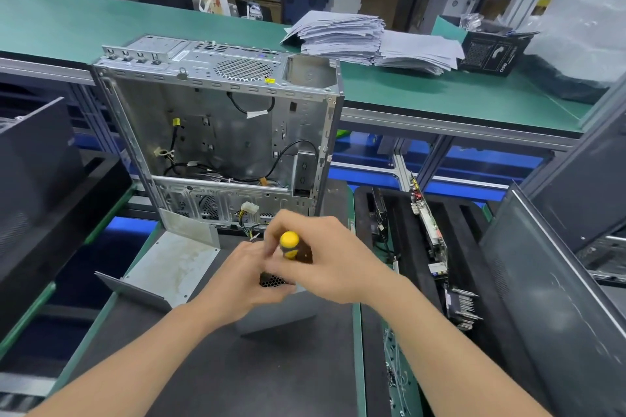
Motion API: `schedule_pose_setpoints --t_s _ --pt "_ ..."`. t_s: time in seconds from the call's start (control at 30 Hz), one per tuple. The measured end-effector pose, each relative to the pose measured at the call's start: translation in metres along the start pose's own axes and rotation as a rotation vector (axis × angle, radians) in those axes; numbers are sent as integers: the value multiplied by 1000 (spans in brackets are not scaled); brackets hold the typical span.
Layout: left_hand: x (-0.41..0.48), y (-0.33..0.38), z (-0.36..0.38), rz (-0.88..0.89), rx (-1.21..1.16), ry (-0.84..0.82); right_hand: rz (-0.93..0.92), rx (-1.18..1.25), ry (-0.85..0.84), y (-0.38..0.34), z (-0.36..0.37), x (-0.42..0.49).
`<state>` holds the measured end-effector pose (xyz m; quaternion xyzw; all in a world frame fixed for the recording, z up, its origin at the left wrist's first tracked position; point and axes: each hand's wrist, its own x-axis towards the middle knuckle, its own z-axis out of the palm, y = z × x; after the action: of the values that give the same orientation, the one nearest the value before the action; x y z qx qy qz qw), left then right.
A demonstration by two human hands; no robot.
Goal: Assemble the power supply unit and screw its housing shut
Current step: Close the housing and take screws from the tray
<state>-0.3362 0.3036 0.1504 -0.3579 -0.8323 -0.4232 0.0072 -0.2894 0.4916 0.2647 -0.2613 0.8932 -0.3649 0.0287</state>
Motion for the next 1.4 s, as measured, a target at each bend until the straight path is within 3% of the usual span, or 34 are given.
schedule_pose_setpoints --t_s 0.07,0.13,0.3,0.4,0.5,0.6,0.7,0.97,1.17,1.27,1.4 --pt "-1 2 0 -31 -48 49 -40 -3 -254 0 -12 1" --pt "-1 2 0 -8 -63 42 -49 -25 -263 3 -16 2" --pt "1 6 -2 89 36 38 76 114 -12 16 -8 -1" --pt "0 6 0 69 46 51 131 164 103 20 0 -5" --pt "-2 4 1 30 51 52 199 205 335 19 15 -6" --pt "-1 3 2 28 78 30 315 158 551 17 29 -6" --pt "-2 -2 3 13 90 18 321 91 621 18 34 -5" --pt "-4 -6 1 -20 68 -14 155 161 412 19 21 -5" --pt "-1 3 -2 125 -10 34 -4 350 -122 22 -8 -4" --pt "-2 2 -2 55 11 37 42 354 -22 24 -9 -2" --pt "-4 -1 0 13 44 11 209 355 351 25 14 -3"
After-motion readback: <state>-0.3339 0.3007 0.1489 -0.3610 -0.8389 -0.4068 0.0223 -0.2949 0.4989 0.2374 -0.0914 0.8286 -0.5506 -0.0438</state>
